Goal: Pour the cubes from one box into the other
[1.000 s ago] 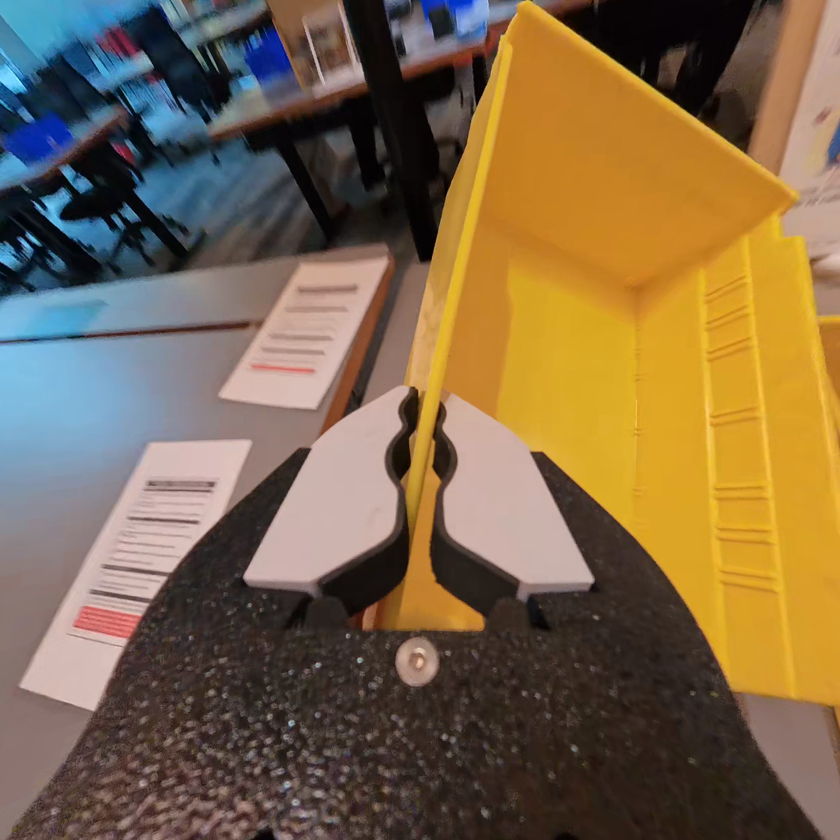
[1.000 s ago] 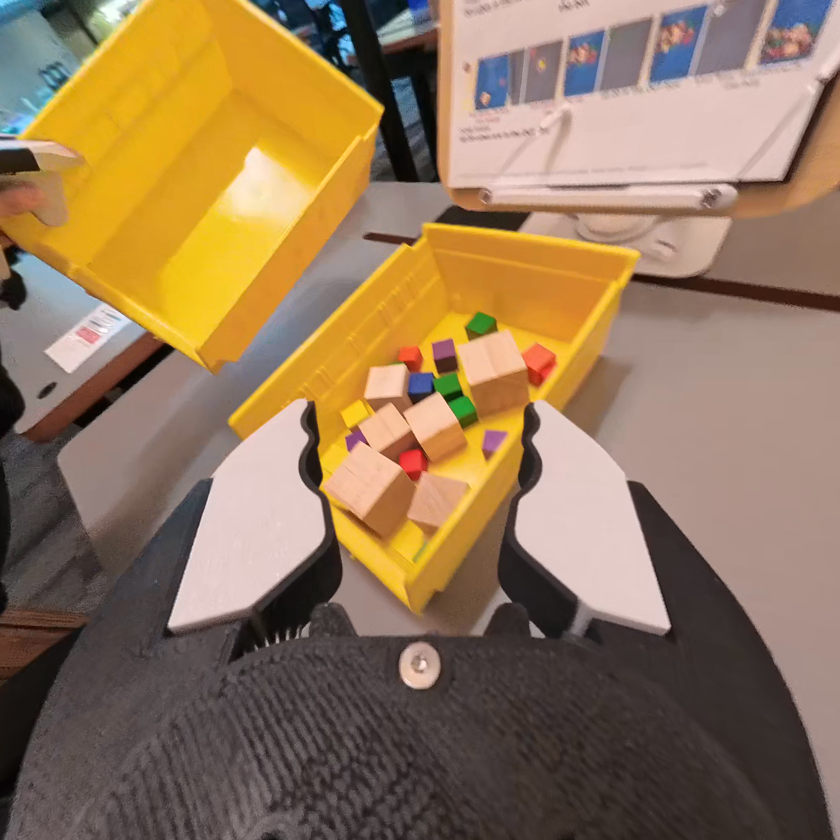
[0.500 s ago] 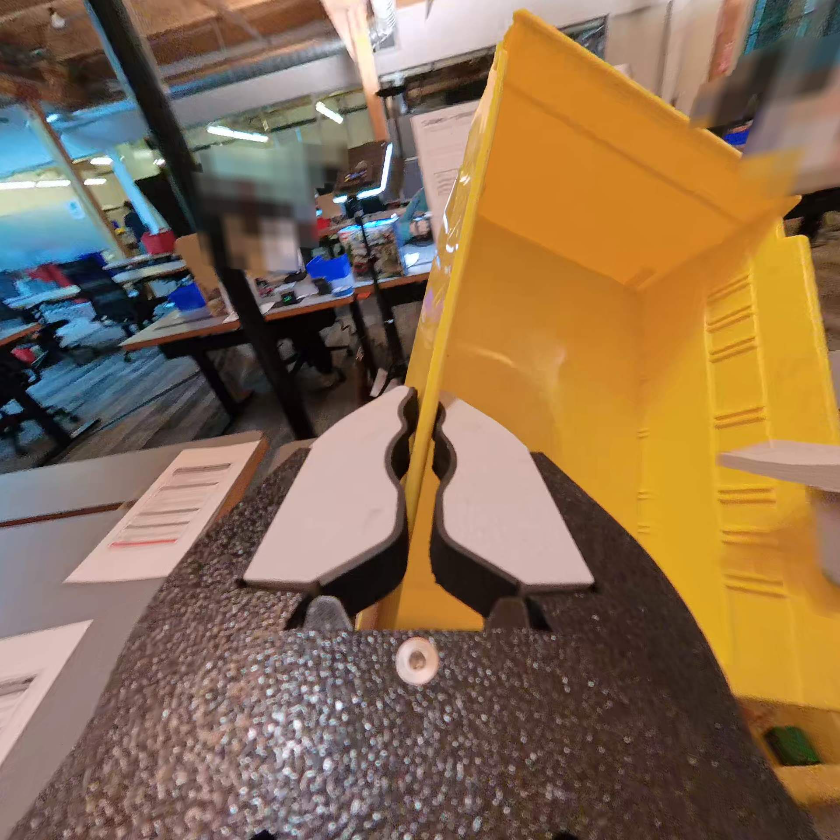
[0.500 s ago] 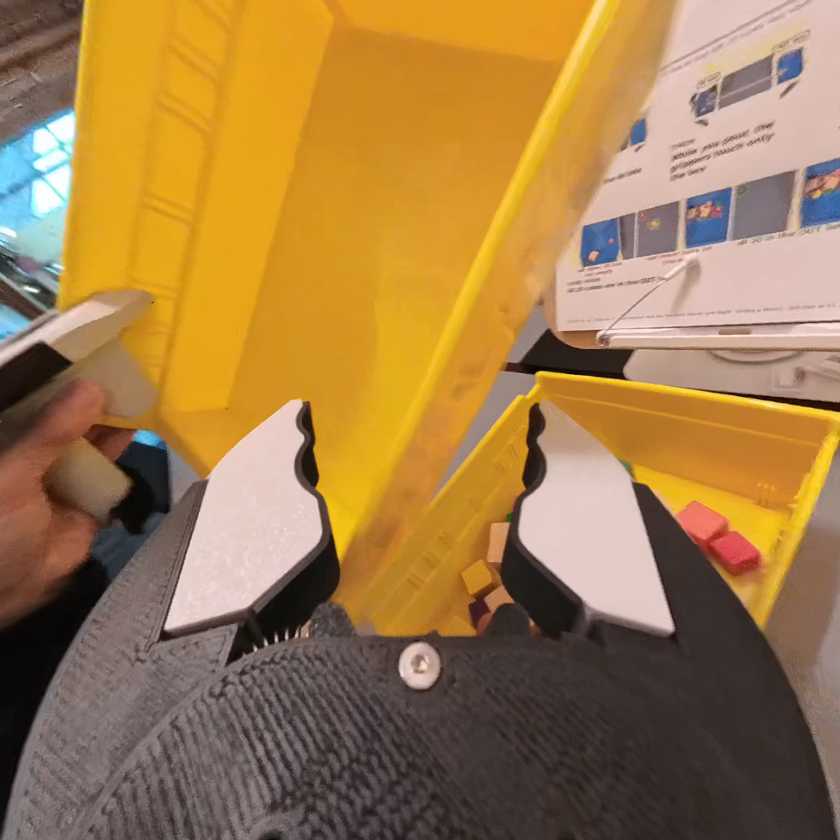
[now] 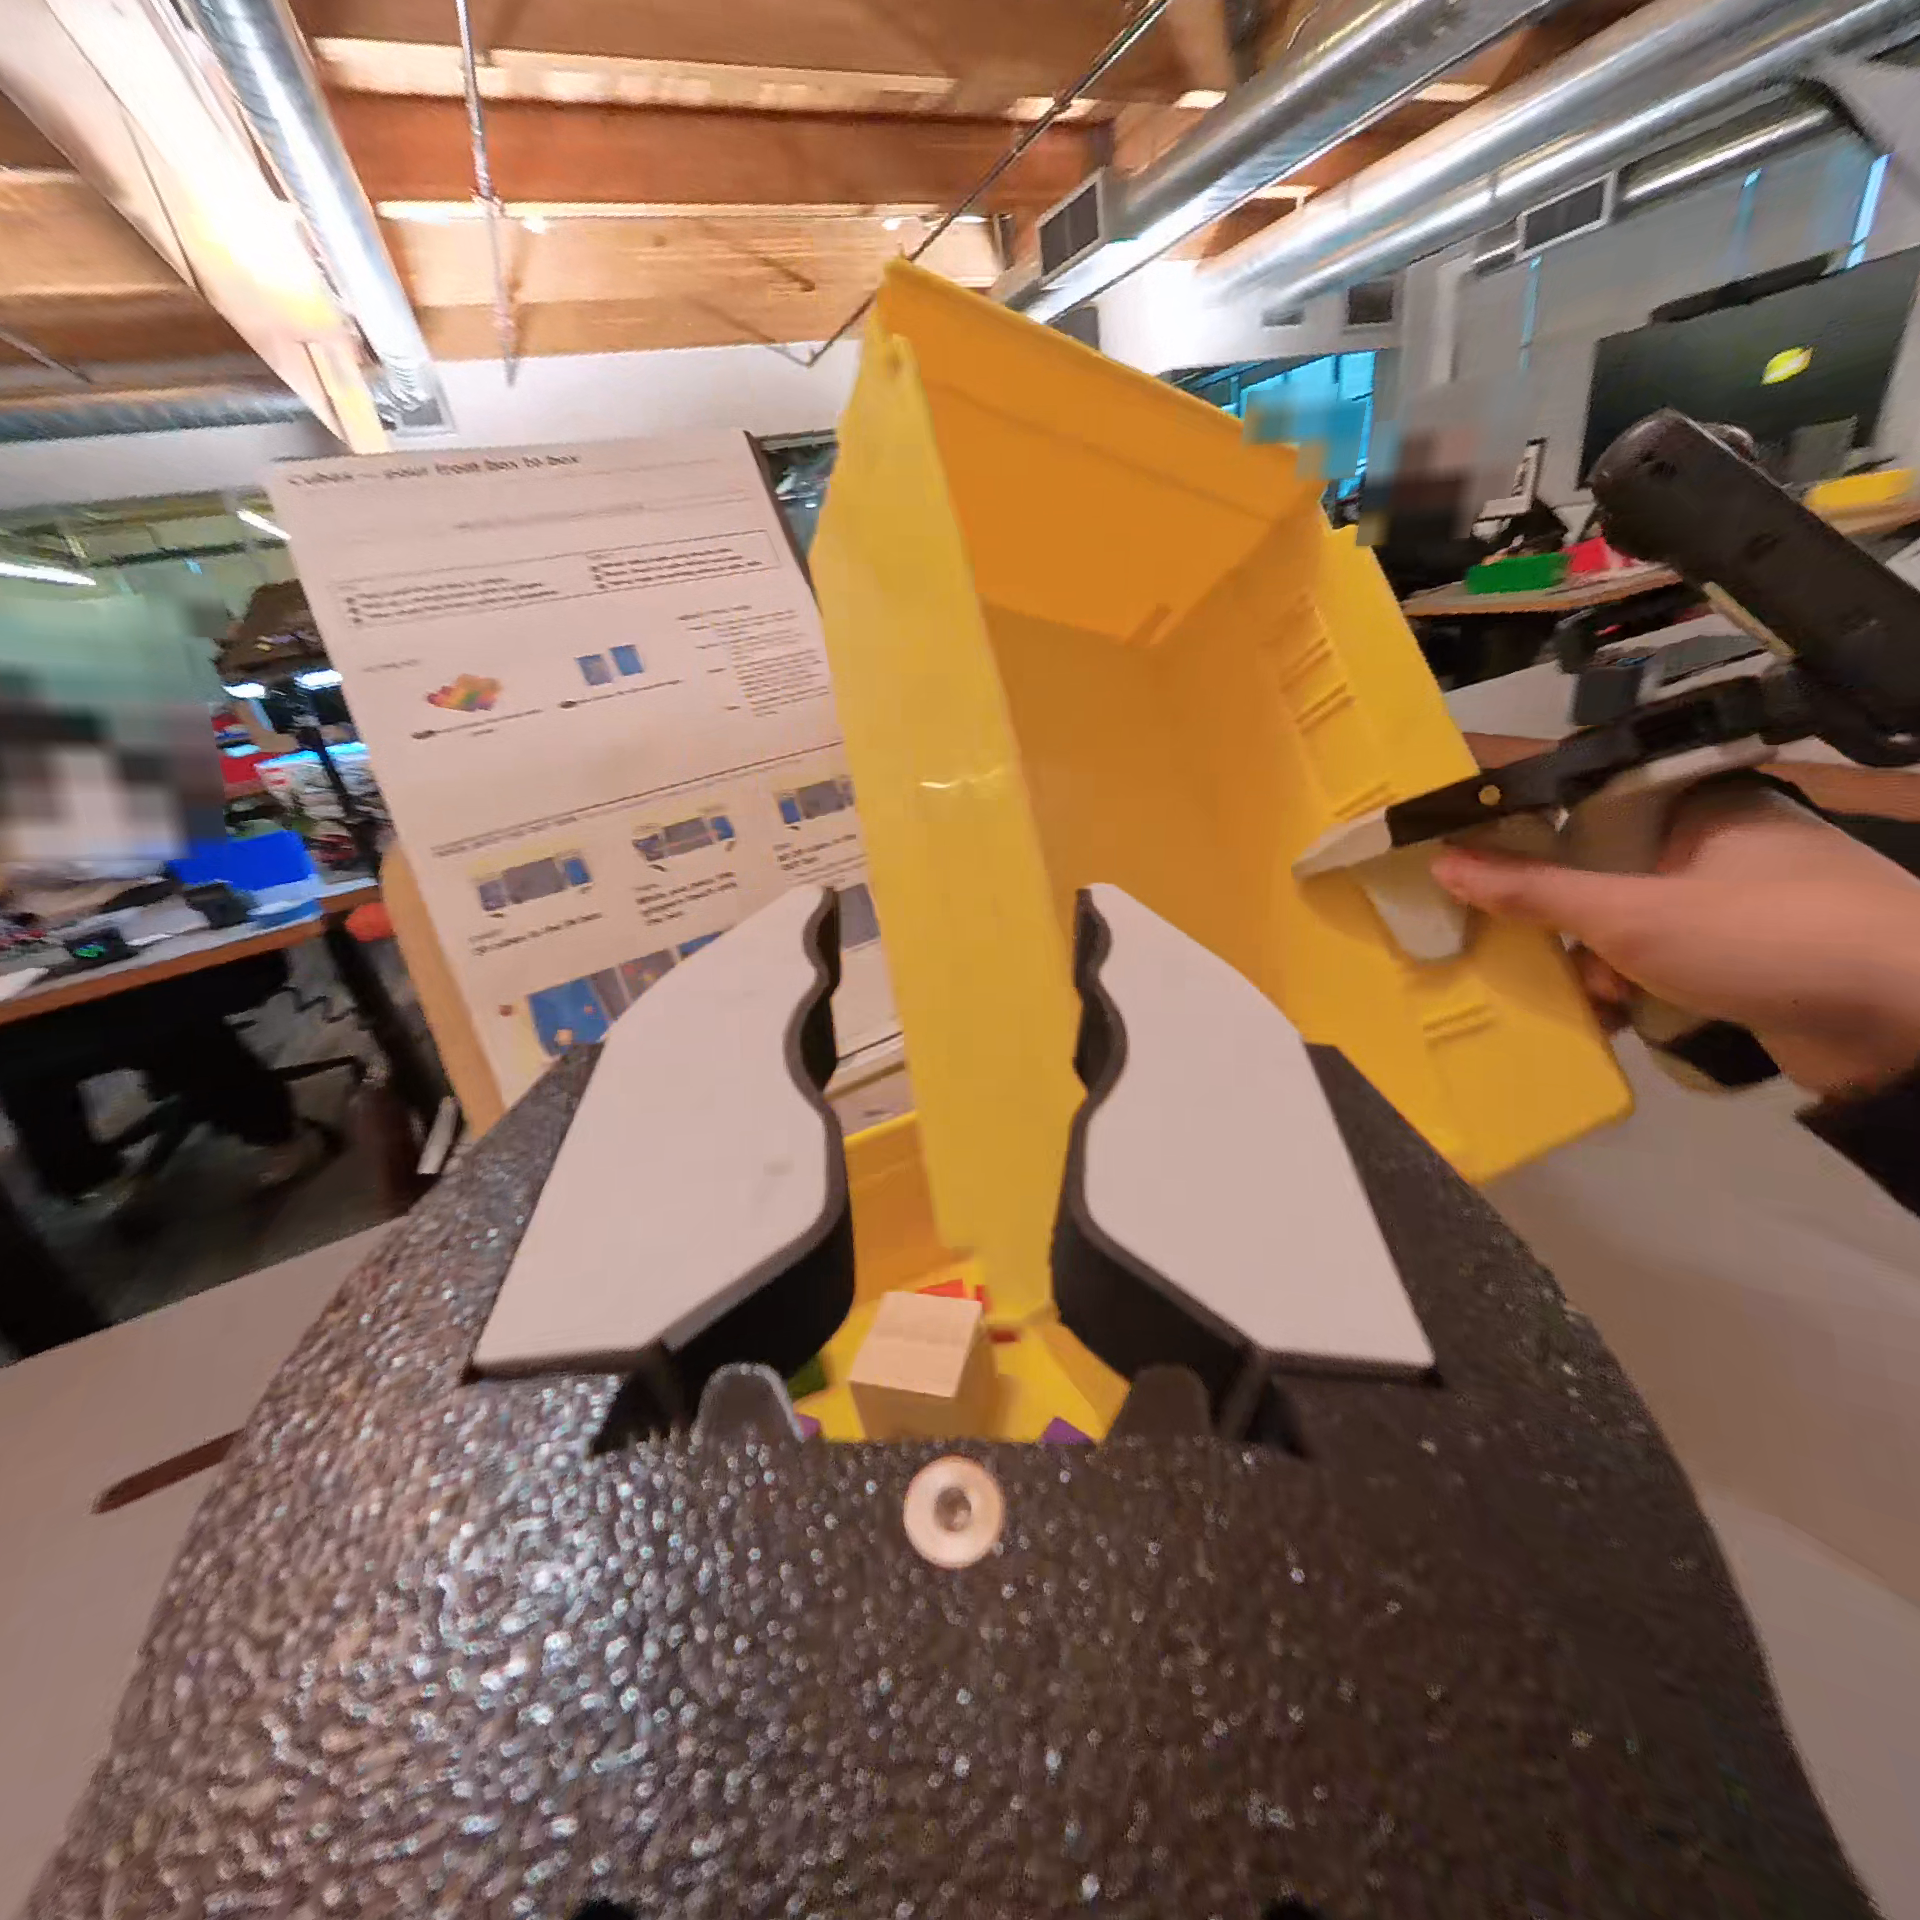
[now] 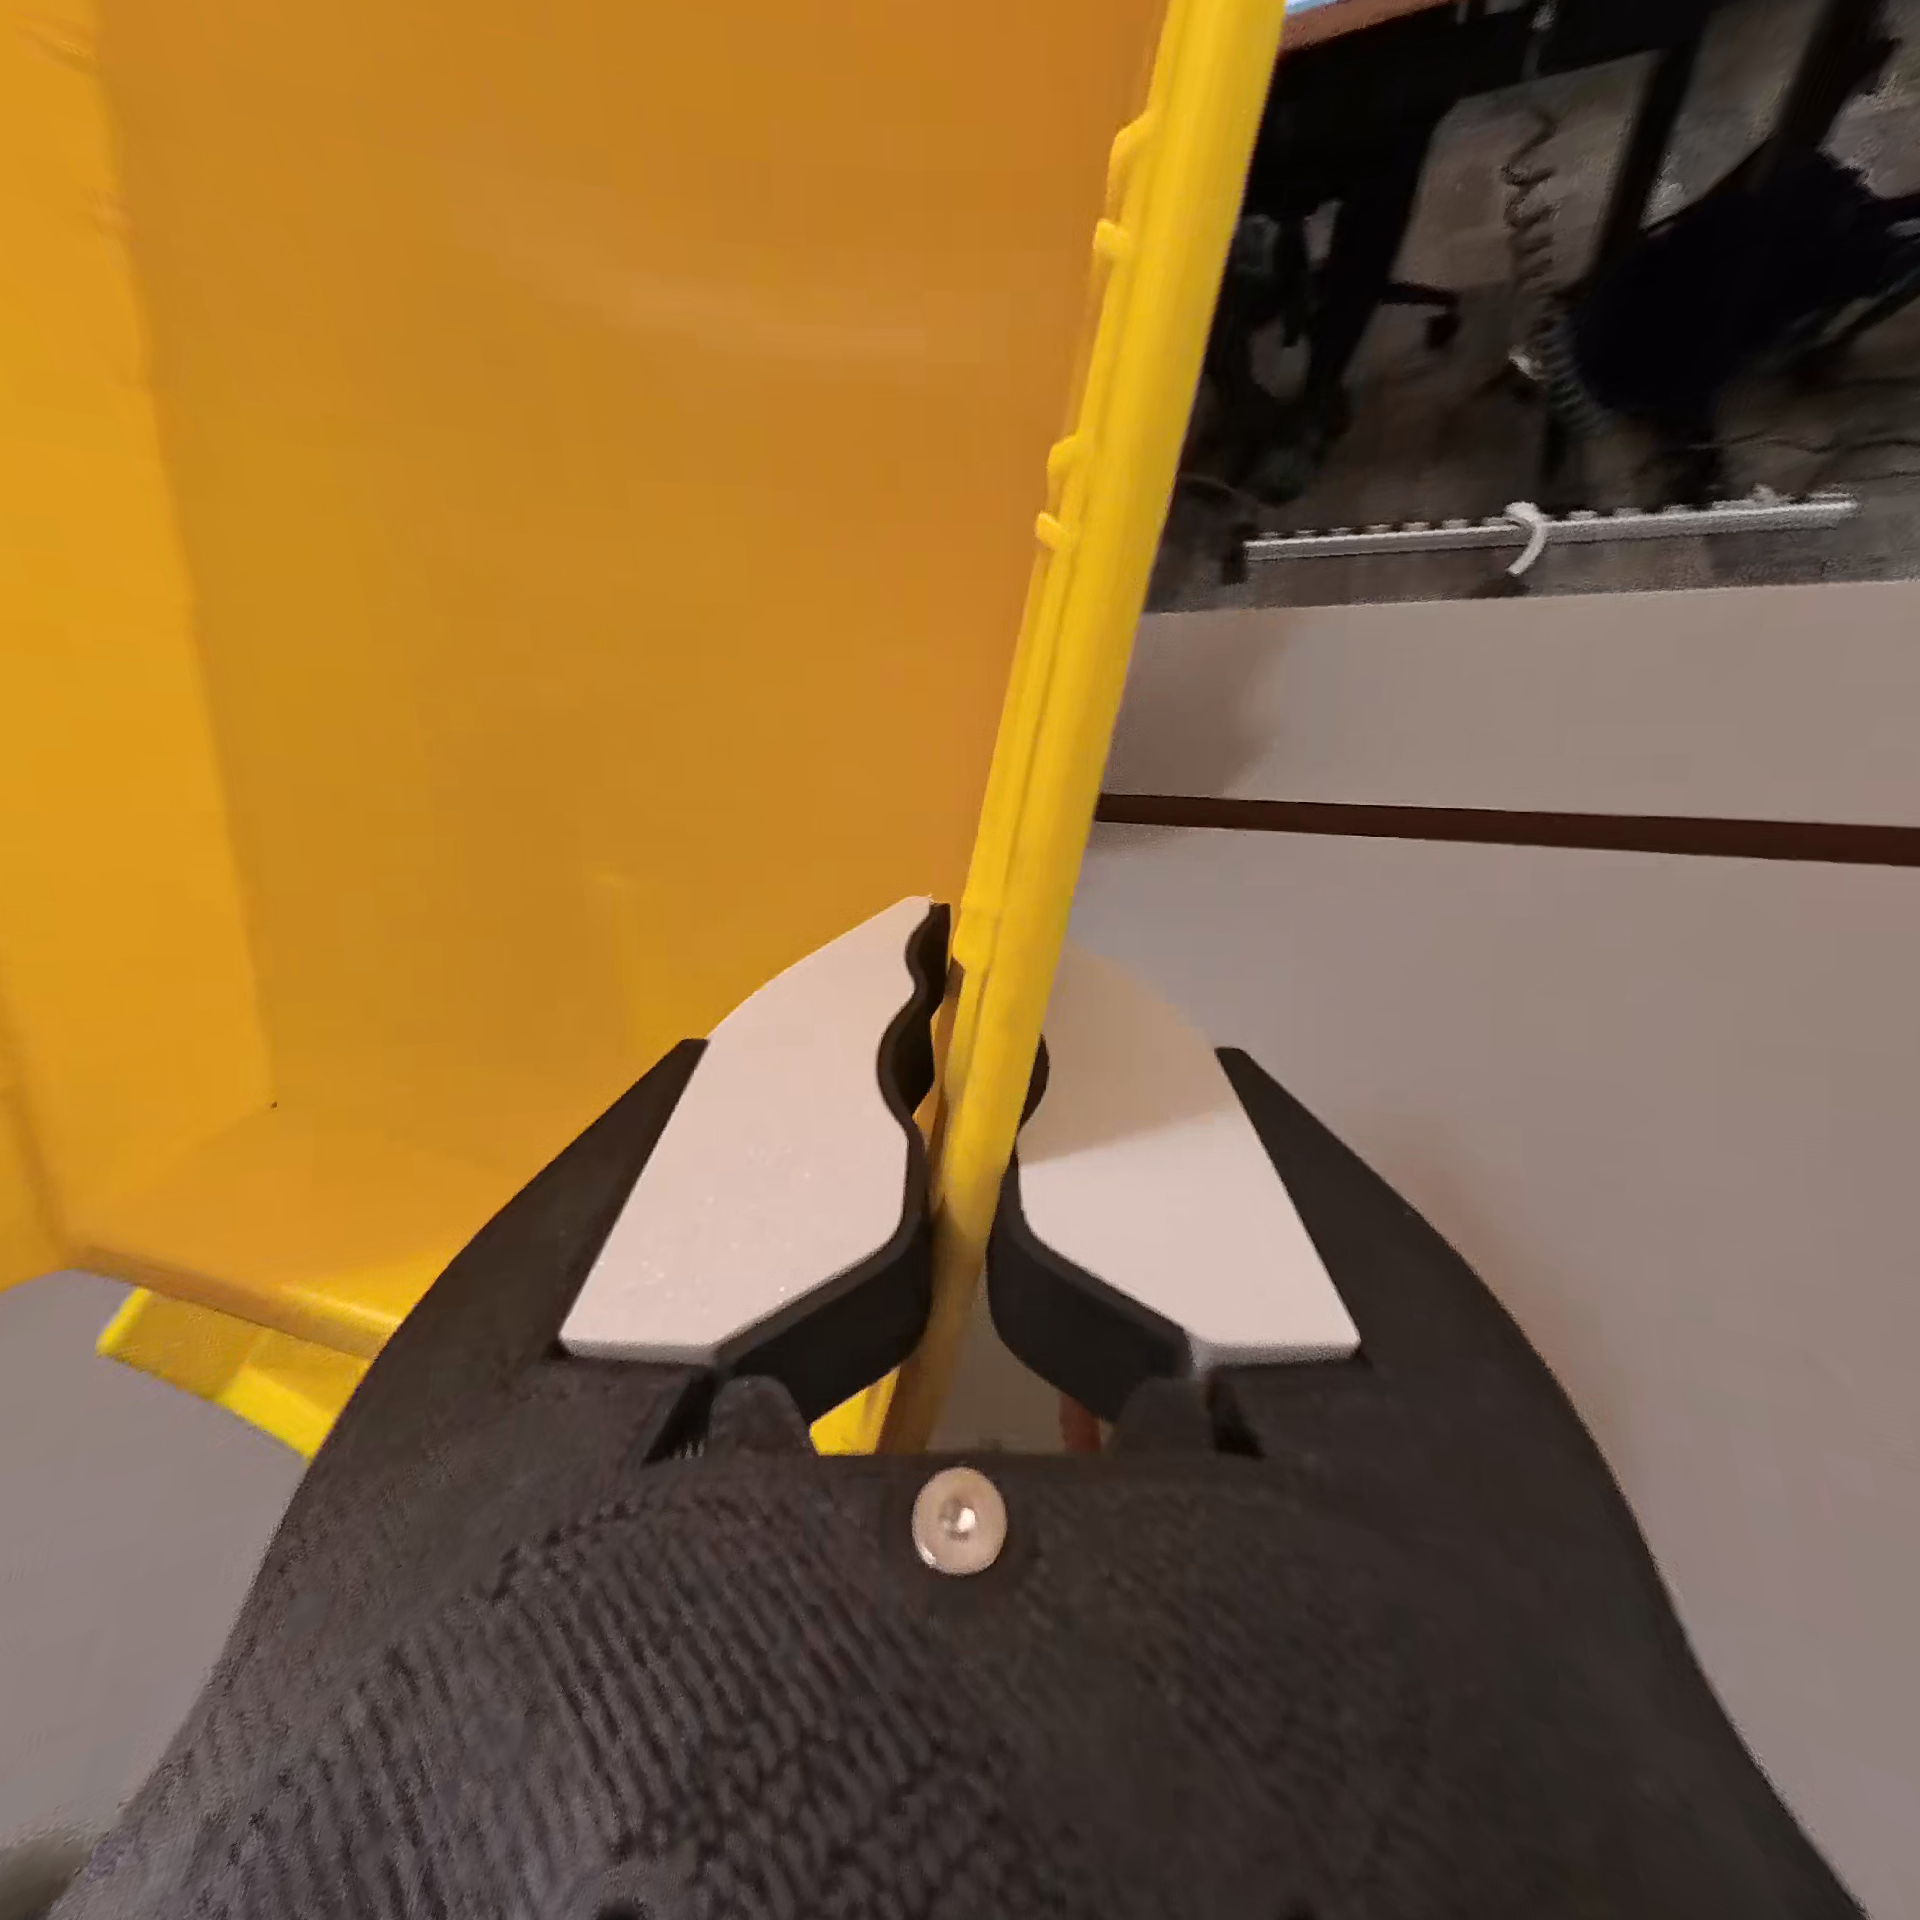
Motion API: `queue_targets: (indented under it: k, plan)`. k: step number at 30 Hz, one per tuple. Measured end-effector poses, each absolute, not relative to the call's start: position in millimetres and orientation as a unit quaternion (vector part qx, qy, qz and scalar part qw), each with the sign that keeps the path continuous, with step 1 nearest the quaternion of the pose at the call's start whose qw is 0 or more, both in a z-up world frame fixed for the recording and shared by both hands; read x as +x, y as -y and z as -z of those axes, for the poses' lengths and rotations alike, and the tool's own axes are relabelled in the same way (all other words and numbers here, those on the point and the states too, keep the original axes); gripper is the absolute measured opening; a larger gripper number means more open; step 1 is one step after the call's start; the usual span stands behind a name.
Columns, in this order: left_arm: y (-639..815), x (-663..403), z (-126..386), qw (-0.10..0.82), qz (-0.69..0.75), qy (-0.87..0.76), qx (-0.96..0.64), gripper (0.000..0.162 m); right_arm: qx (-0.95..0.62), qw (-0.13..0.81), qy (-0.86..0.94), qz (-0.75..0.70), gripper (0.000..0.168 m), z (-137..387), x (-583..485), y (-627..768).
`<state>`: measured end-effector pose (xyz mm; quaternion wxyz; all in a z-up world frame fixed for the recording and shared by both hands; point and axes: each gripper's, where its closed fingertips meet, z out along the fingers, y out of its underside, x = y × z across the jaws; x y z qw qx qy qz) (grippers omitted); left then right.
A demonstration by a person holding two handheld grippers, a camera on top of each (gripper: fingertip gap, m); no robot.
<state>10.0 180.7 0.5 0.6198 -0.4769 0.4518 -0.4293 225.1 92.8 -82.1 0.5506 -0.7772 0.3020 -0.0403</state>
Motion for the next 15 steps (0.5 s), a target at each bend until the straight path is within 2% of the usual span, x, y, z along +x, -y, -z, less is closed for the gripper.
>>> queue_targets:
  k: [2, 6, 10, 15]
  plan:
    - [-182.4, 6.5, 3.7, 0.609, 0.44, -0.446, -0.486, 0.056, -0.784, 0.533, -0.313, 0.058, 0.006, 79.2, 251.5, -62.1]
    - [-204.1, -4.7, 34.3, 0.58, 0.402, -0.477, -0.524, 0.071, -0.805, 0.496, -0.315, 0.079, 0.006, 73.5, 300.3, 6.1]
    - [-241.6, -24.7, 74.1, 0.541, 0.358, -0.49, -0.582, 0.08, -0.839, 0.413, -0.339, 0.103, 0.006, 88.7, 343.0, 75.3]
    - [-284.4, -59.4, 117.9, 0.498, 0.292, -0.502, -0.644, 0.084, -0.876, 0.289, -0.364, 0.129, 0.007, 136.9, 381.9, 147.3]
